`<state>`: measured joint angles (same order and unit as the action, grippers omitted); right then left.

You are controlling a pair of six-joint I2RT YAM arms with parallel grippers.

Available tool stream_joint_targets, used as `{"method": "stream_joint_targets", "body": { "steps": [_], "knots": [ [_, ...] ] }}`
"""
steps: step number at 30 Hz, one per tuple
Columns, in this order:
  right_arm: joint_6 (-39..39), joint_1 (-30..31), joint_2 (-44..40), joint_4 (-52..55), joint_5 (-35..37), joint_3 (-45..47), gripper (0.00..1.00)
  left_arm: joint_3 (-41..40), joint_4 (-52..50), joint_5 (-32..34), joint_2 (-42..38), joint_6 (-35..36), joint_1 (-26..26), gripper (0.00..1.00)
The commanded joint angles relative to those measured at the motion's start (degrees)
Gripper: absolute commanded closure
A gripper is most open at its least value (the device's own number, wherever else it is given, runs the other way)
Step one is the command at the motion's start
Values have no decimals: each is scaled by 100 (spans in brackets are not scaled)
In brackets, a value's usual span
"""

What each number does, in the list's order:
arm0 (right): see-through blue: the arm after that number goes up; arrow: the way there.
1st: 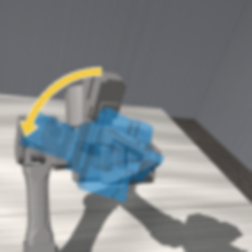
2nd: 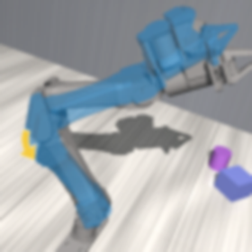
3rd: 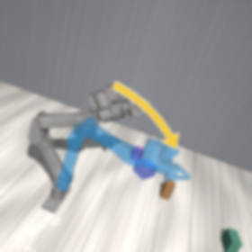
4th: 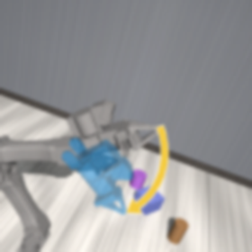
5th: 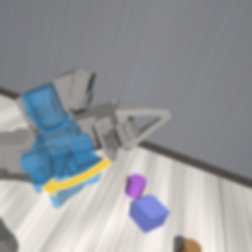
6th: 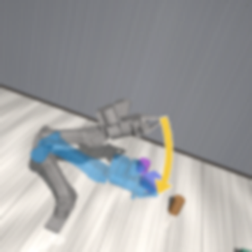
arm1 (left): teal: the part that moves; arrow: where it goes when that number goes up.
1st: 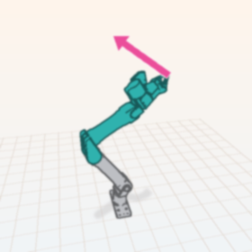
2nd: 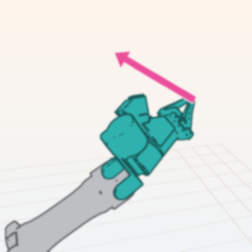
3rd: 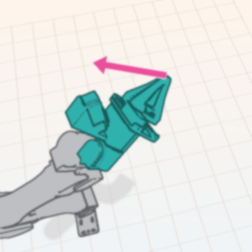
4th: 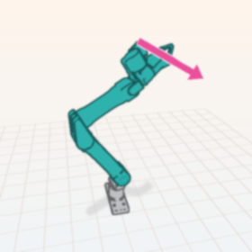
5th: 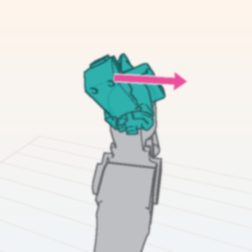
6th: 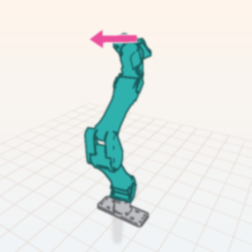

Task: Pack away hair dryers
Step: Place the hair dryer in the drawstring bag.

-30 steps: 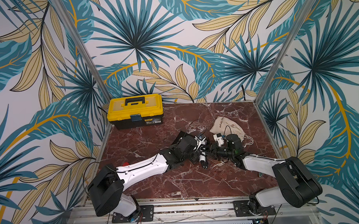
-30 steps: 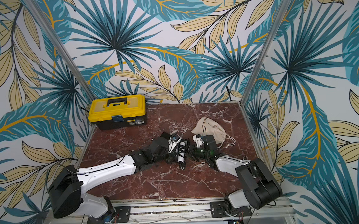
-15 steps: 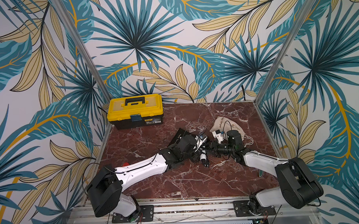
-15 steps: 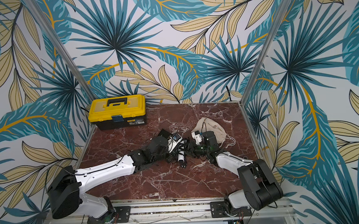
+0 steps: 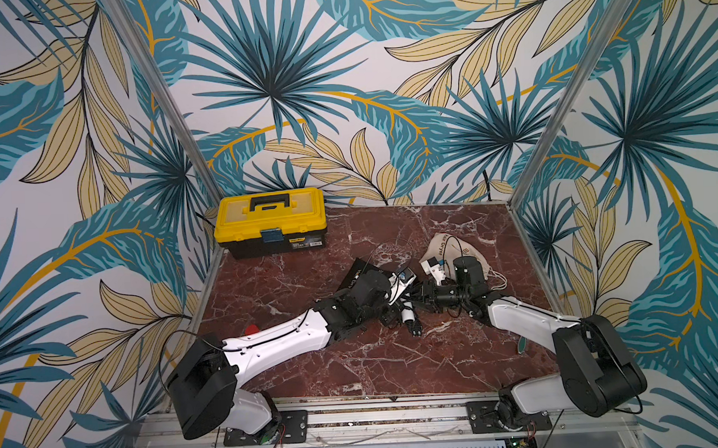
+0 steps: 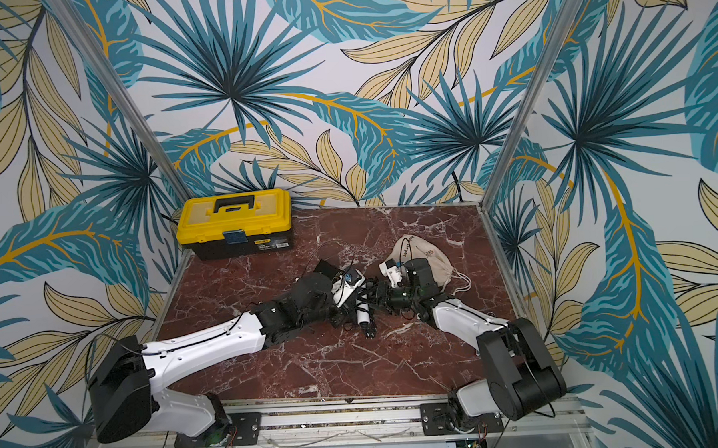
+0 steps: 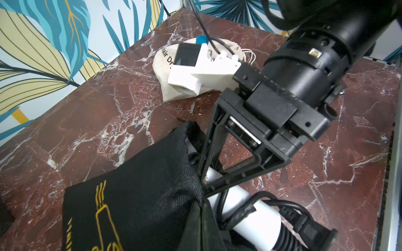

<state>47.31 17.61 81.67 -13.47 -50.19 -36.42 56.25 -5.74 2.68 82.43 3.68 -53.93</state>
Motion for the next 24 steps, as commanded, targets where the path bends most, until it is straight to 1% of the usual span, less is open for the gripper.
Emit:
{"method": "stream_joint_targets", "body": {
  "steps": [1, 4, 6, 11, 14, 18, 22, 24],
  "knots": [
    [-30, 125, 54, -451, -527, -159, 90, -26, 265, -153, -32, 181, -46, 96],
    [-15, 124, 104, -518, -567, -122, 90, -22, 265, -49, -54, 327, -47, 96],
    [-97, 128, 73, -456, -564, -119, 90, -9, 268, -110, -85, 382, -47, 96],
    [36, 115, 25, -863, -737, -49, 90, -117, 259, -296, -185, 431, -47, 96],
    [-149, 79, 16, -759, -822, -40, 90, -255, 265, -376, -333, 440, -47, 96],
    [-418, -32, -56, -548, -721, -49, 90, -382, 263, -516, -562, 410, -45, 96],
    [-146, -75, -102, -1093, -775, -15, 91, -431, 275, -640, -684, 353, -47, 96],
    [-192, -74, -156, -1113, -895, -23, 90, -468, 285, -689, -732, 326, -47, 96]
  ]
}}
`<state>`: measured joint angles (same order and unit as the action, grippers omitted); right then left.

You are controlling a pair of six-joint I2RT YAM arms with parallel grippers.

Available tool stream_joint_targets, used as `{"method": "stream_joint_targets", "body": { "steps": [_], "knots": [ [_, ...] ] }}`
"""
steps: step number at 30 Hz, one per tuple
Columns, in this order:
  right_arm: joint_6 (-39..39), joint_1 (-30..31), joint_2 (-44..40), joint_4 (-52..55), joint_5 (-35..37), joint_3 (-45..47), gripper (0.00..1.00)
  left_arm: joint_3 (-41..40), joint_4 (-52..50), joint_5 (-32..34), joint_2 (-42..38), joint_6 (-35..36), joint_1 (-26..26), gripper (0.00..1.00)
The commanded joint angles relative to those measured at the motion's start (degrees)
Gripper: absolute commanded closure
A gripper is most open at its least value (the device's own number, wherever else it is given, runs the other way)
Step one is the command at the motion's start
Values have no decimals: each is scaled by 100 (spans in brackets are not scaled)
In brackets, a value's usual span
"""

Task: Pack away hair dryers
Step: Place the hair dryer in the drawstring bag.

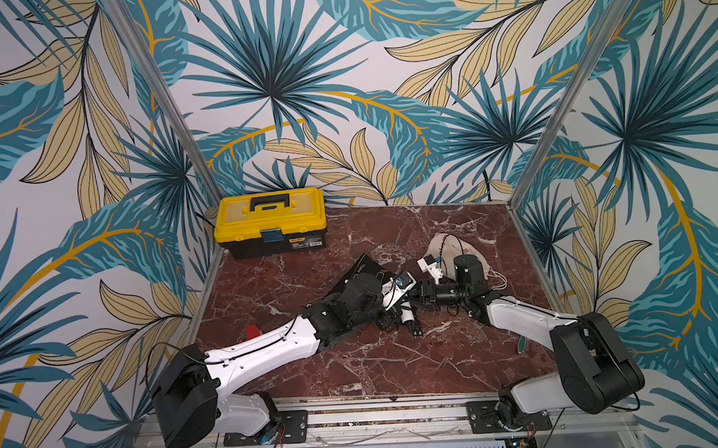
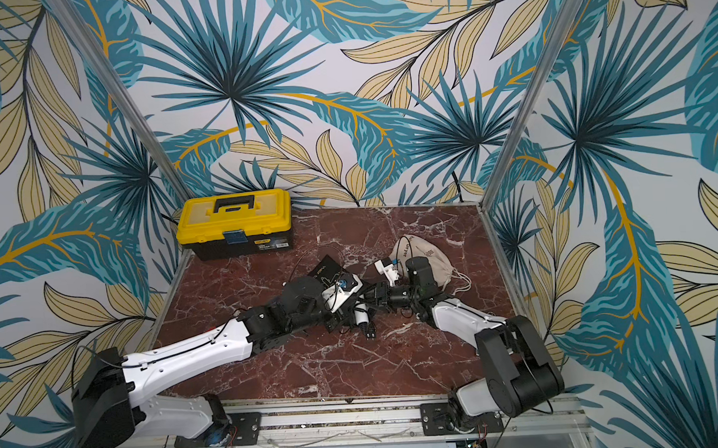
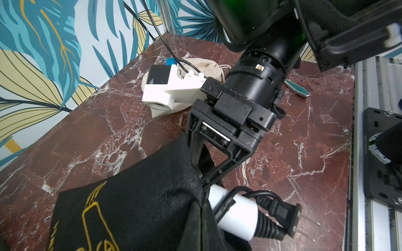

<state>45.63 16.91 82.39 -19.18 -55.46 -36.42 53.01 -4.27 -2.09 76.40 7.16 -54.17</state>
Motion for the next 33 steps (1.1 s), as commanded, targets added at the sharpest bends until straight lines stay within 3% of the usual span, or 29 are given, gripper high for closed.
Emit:
{"method": "stream_joint_targets", "body": {
  "steps": [1, 5, 10, 20, 33],
  "knots": [
    [-48, -3, -260, -543, -471, -14, 91, -174, 159, -239, -155, -29, -23, 96],
    [-41, 26, -489, -576, -812, 30, 91, -222, 267, -325, -222, -23, -15, 96],
    [-561, 153, -557, 345, -928, -94, 91, -96, 375, -318, -84, 85, -23, 96],
    [427, 238, -323, -1329, -940, 171, 91, 192, 406, -684, 42, 158, -23, 96],
    [273, -67, -143, -1160, -428, 162, 91, -409, 419, -754, -537, -271, -23, 96]
  ]
}}
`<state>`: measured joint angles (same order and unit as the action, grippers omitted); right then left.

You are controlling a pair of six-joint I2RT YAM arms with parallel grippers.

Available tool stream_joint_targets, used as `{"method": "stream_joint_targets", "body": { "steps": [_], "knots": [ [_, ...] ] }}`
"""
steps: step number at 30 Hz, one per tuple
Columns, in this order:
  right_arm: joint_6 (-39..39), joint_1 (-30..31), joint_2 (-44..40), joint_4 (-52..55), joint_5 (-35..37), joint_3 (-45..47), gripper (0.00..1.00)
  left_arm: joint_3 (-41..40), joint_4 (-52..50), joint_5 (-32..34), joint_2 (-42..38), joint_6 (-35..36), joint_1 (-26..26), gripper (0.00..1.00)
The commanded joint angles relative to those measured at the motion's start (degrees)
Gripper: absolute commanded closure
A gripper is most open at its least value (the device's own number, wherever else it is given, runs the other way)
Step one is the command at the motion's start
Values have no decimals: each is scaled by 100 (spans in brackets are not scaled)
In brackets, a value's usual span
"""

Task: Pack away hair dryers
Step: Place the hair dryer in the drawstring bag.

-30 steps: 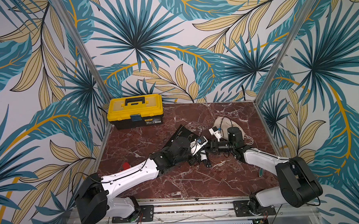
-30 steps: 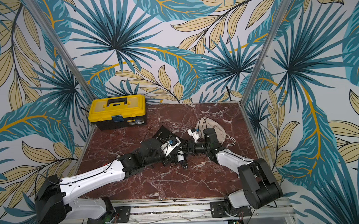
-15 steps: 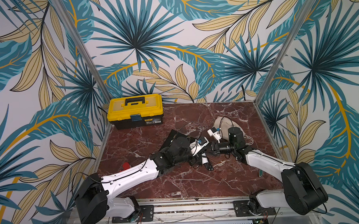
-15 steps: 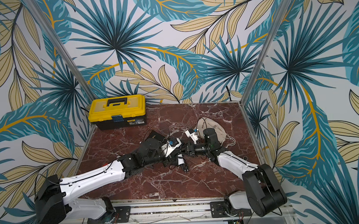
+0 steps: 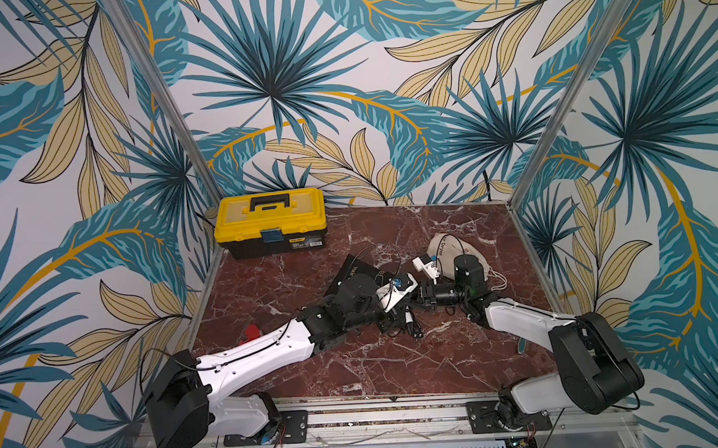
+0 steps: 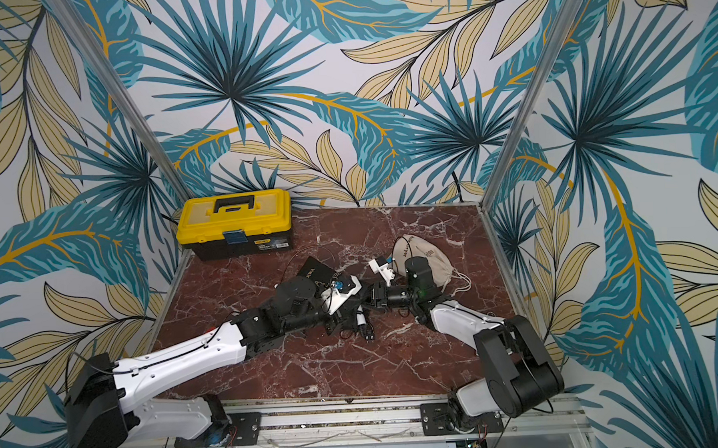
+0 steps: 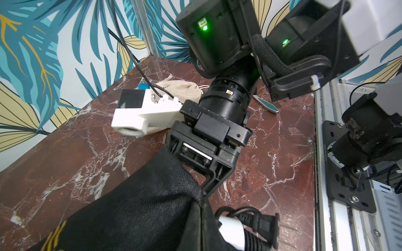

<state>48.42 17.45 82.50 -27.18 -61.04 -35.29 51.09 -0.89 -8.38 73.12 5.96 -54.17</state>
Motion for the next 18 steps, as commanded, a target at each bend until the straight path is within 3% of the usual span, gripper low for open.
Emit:
{"method": "stream_joint_targets", "body": {
  "steps": [1, 8, 18],
  "knots": [
    [-39, -154, -216, -289, 158, 40, 91, -246, 80, -132, -232, -171, -21, 96],
    [-417, -188, -361, 423, 65, -92, 91, -236, 80, -296, -154, -224, -23, 96],
    [348, -184, 159, -373, 92, -121, 91, -169, 167, -537, -85, -380, -25, 96]
  ]
}}
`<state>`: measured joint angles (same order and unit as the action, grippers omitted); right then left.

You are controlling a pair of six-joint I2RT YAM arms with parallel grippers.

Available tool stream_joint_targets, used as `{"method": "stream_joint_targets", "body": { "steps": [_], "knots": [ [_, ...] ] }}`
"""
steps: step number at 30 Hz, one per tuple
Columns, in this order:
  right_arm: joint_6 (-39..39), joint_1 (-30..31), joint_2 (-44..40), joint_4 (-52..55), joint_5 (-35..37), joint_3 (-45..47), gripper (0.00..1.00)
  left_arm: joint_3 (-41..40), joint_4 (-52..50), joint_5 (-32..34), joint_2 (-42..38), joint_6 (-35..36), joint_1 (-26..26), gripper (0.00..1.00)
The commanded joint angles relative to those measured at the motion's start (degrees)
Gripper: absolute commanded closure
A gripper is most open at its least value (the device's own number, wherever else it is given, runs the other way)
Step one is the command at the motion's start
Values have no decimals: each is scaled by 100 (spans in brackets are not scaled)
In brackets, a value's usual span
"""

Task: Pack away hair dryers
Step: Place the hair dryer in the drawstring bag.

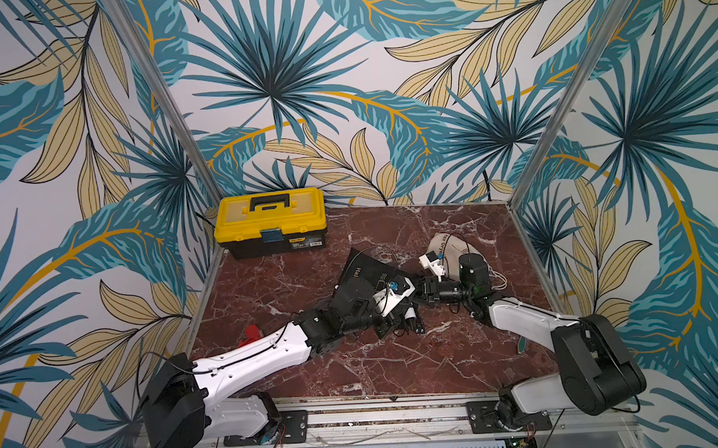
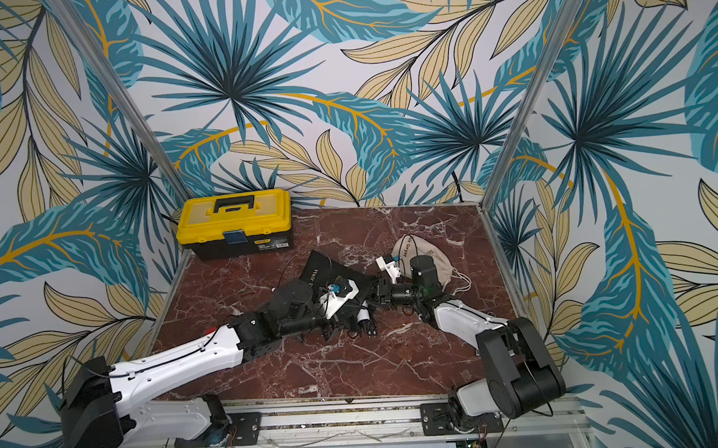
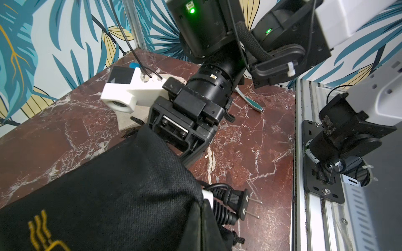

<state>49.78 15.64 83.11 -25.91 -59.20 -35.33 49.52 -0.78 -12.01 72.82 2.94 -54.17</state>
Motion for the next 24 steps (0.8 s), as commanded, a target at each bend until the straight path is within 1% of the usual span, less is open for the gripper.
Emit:
{"method": "stream_joint_targets", "body": {
  "steps": [1, 4, 7, 9, 11, 15, 18, 22, 24],
  "knots": [
    [127, -1, 124, -343, -64, -143, 91, -21, 157, -170, -70, -83, -28, 96],
    [-67, 7, 114, -39, 267, -151, 90, -13, 192, -143, -51, -113, -26, 96],
    [88, 13, 91, -186, 543, -69, 89, 12, 299, -106, 70, -124, -20, 96],
    [498, 40, 134, -746, 559, 68, 89, 73, 298, -96, 215, -113, -23, 96],
    [721, 99, 162, -1071, 567, 161, 89, 115, 300, -59, 342, -97, -23, 96],
    [638, 269, 266, -1051, 704, 202, 85, 112, 404, 96, 481, -44, -23, 96],
    [797, 298, 498, -1350, 675, 223, 80, 137, 408, 133, 540, -21, -13, 96],
    [800, 291, 645, -1484, 758, 288, 79, 104, 408, 169, 464, -21, 31, 96],
    [779, 292, 645, -1469, 818, 290, 77, 85, 403, 156, 435, -38, 47, 96]
  ]
}}
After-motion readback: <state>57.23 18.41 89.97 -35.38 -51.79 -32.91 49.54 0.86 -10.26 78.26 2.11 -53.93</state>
